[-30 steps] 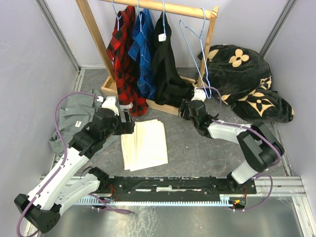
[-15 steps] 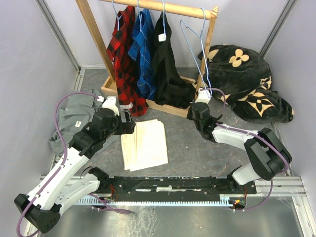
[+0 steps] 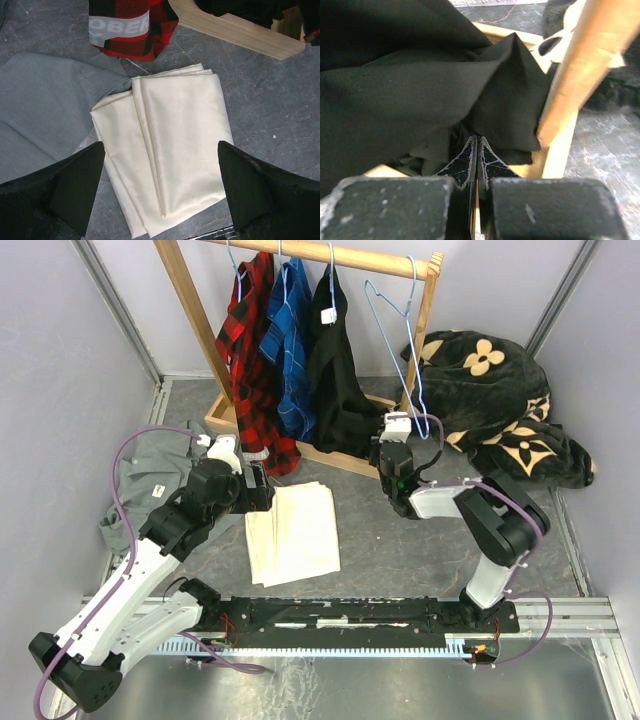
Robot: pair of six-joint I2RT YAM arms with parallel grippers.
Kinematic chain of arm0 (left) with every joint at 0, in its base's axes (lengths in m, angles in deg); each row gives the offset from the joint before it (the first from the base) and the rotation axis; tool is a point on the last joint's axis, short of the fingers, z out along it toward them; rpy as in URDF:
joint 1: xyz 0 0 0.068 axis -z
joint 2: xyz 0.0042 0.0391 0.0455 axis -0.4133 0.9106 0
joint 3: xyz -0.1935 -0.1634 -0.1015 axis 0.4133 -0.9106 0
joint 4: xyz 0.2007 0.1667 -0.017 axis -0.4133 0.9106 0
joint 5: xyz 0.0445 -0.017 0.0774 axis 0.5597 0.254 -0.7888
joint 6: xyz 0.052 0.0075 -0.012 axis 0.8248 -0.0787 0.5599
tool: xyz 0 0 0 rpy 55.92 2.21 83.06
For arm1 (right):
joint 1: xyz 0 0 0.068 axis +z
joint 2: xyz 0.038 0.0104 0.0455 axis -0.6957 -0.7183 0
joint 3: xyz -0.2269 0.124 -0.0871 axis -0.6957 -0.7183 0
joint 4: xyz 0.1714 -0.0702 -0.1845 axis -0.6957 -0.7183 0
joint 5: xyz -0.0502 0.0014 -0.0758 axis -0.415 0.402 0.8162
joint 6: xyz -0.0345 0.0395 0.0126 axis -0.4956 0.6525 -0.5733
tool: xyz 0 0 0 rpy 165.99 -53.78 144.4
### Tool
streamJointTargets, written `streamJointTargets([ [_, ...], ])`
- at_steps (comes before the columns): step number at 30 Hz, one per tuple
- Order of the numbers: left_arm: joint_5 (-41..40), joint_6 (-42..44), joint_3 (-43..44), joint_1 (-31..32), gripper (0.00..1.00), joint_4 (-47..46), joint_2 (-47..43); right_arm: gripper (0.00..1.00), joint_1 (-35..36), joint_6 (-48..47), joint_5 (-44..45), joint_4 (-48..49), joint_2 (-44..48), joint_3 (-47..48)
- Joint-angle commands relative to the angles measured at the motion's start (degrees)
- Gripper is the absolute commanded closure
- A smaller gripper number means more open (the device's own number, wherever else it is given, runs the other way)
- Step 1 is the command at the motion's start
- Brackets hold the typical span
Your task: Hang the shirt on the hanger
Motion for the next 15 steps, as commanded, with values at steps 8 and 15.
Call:
streamJointTargets([
  [8,0.28,1.94,0.09,-0.21,0.0,-2.18,0.09,0.99,0.62,-6.1,-8.47,7.59,-13.05,17.27],
  [15,0.17,1.95,0.02,-0.22,0.0,-2.16,0.38,0.99,3.69,-7.25,-14.15,1.1,-19.08,28.26],
])
